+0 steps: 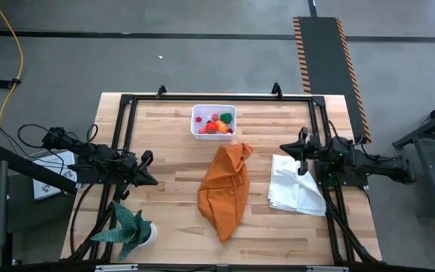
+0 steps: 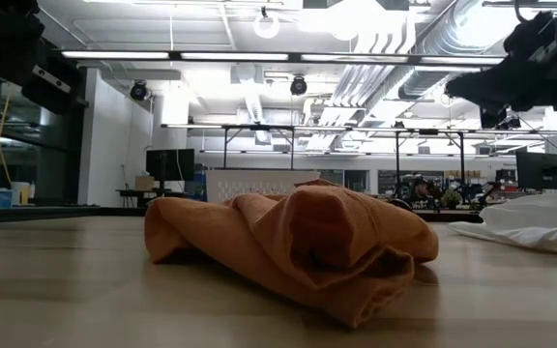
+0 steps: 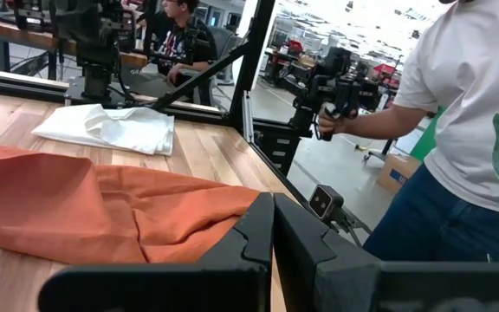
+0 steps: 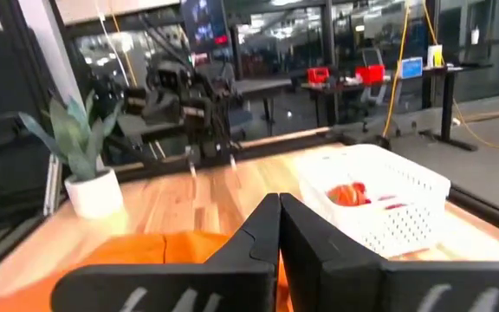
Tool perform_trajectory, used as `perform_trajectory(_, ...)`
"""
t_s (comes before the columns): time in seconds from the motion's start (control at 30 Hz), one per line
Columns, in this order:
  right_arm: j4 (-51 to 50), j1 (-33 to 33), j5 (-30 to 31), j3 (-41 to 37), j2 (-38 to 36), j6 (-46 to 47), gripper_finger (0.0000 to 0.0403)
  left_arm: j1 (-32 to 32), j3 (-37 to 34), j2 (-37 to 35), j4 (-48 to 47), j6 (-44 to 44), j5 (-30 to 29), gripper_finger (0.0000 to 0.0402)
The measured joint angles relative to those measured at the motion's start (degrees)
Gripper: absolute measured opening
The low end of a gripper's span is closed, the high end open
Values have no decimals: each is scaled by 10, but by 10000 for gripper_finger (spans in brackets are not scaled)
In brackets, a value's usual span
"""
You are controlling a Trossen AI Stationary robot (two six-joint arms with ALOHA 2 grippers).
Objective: Pick and placing Produce into tupperware
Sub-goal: Return to Home Position
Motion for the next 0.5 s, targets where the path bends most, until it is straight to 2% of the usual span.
perform_trajectory(0.5, -25, 0, -2, 0, 1, -29, 0, 0, 0, 0, 0, 0, 0, 1)
